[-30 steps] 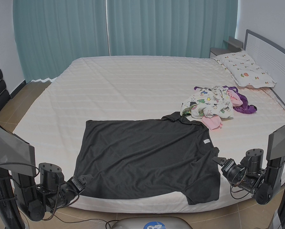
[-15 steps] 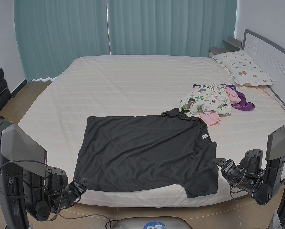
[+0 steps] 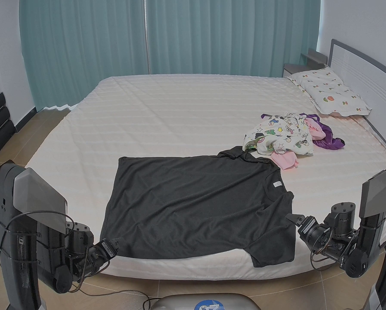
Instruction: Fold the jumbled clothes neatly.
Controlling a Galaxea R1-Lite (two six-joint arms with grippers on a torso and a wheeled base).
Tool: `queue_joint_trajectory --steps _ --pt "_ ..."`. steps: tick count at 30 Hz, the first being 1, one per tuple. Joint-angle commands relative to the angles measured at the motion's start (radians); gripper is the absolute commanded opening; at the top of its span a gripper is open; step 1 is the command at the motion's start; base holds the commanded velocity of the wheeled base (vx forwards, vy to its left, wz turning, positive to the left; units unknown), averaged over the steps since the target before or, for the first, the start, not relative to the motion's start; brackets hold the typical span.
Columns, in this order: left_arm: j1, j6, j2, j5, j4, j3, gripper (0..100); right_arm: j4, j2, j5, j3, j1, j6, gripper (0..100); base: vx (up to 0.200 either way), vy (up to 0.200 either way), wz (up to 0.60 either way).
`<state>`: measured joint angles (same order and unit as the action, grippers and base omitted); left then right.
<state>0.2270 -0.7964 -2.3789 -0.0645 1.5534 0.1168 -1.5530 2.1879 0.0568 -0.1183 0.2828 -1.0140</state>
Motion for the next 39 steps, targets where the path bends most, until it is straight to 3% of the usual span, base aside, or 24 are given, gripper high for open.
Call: queue_joint_trajectory --steps 1,36,37,39 --pt "-0.005 0.006 -0.039 -0.005 0.017 0.015 100 -0.015 0.003 0.0 0.0 0.001 0.0 100 0.0 0.0 0.0" --pt "-0.006 0.0 -0.098 -0.051 0.017 0.093 100 -0.015 0.006 -0.006 -0.004 0.001 -0.003 100 0.0 0.0 0.0" --pt "-0.006 -0.001 -0.098 -0.049 0.017 0.093 0 -0.015 0.006 -0.006 -0.004 0.001 -0.003 100 0.0 0.0 0.0" --pt "-0.006 -0.003 -0.098 -0.051 0.017 0.093 0 -0.015 0.006 -0.006 -0.004 0.001 -0.003 100 0.0 0.0 0.0"
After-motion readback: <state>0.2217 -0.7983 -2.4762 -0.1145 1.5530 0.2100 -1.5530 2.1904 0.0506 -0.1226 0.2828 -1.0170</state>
